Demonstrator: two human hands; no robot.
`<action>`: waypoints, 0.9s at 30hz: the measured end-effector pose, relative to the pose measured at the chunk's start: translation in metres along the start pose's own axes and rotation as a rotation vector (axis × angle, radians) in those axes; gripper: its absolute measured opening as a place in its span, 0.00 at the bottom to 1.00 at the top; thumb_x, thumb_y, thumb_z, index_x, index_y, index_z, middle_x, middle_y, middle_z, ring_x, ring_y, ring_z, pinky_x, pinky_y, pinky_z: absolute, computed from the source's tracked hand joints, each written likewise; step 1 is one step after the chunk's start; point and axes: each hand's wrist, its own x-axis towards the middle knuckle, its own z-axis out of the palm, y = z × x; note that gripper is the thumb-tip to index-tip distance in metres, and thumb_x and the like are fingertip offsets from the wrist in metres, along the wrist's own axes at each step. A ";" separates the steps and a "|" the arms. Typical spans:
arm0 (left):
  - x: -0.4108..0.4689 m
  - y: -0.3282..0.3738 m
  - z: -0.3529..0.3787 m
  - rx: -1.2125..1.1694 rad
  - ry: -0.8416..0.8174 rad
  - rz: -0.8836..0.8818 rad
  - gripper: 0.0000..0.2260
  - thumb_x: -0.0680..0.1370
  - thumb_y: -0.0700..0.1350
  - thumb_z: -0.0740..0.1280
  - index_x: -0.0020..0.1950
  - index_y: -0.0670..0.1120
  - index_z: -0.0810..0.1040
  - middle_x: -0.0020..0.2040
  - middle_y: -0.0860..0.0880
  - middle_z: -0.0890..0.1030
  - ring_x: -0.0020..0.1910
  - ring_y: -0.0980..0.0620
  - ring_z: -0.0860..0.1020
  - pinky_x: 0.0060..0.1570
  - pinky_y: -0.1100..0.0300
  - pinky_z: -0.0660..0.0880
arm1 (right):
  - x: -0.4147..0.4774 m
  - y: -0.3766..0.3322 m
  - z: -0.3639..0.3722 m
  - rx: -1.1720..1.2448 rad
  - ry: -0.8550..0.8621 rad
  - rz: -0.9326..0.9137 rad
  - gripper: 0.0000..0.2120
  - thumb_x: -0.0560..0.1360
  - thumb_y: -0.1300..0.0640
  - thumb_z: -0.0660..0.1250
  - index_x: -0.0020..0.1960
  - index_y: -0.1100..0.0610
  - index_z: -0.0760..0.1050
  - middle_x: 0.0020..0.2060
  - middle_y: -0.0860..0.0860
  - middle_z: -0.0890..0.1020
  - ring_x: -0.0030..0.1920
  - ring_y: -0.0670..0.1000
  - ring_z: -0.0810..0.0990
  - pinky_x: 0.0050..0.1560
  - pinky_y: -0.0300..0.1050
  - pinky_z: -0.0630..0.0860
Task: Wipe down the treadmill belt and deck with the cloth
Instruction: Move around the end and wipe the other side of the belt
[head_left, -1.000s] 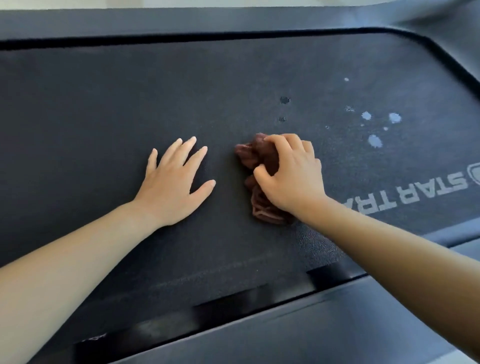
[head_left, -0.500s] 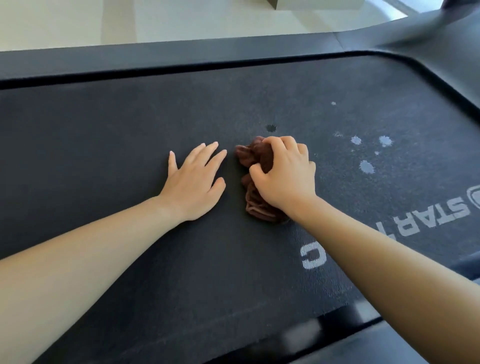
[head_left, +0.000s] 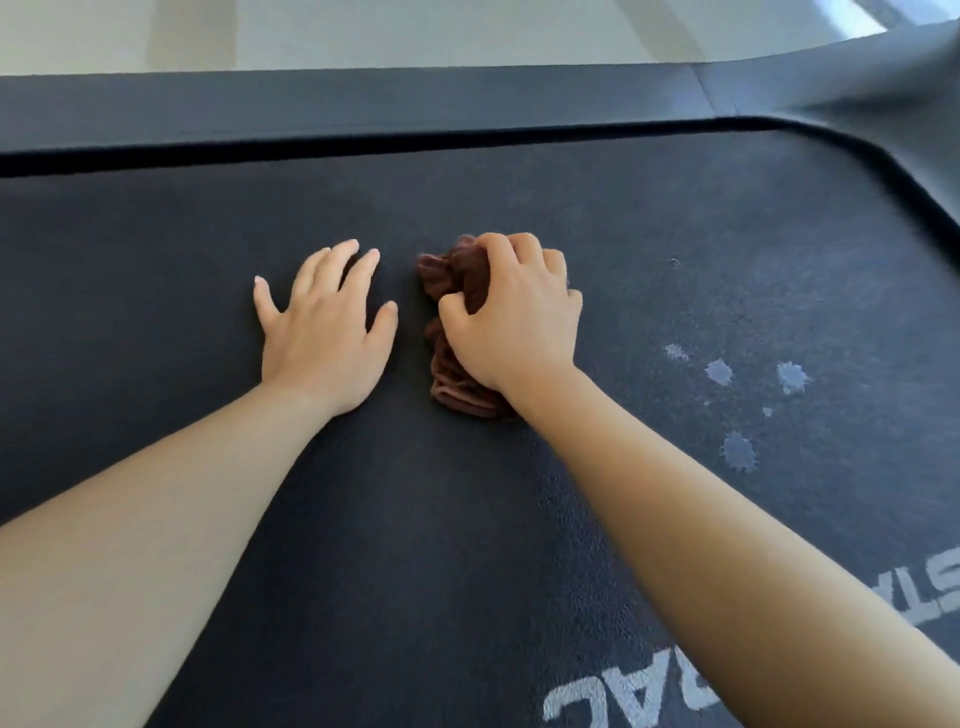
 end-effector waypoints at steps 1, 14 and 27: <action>0.000 0.001 -0.001 -0.006 0.000 -0.002 0.23 0.79 0.54 0.54 0.74 0.52 0.59 0.76 0.53 0.57 0.75 0.53 0.52 0.68 0.34 0.45 | 0.001 0.001 0.001 0.004 0.004 -0.006 0.22 0.70 0.45 0.62 0.63 0.50 0.71 0.60 0.49 0.73 0.60 0.55 0.68 0.53 0.56 0.67; 0.000 0.000 -0.001 -0.021 -0.004 -0.003 0.23 0.79 0.54 0.55 0.73 0.52 0.61 0.75 0.54 0.58 0.74 0.53 0.53 0.69 0.35 0.45 | 0.004 0.006 -0.003 0.043 -0.035 -0.033 0.24 0.71 0.46 0.63 0.66 0.50 0.70 0.62 0.48 0.72 0.63 0.54 0.67 0.56 0.55 0.68; -0.003 -0.001 -0.005 -0.043 0.007 -0.020 0.23 0.79 0.54 0.55 0.73 0.51 0.61 0.75 0.53 0.59 0.75 0.53 0.53 0.68 0.35 0.46 | -0.025 0.007 -0.007 0.062 0.008 0.048 0.27 0.71 0.45 0.63 0.69 0.48 0.68 0.67 0.46 0.70 0.70 0.52 0.63 0.65 0.59 0.67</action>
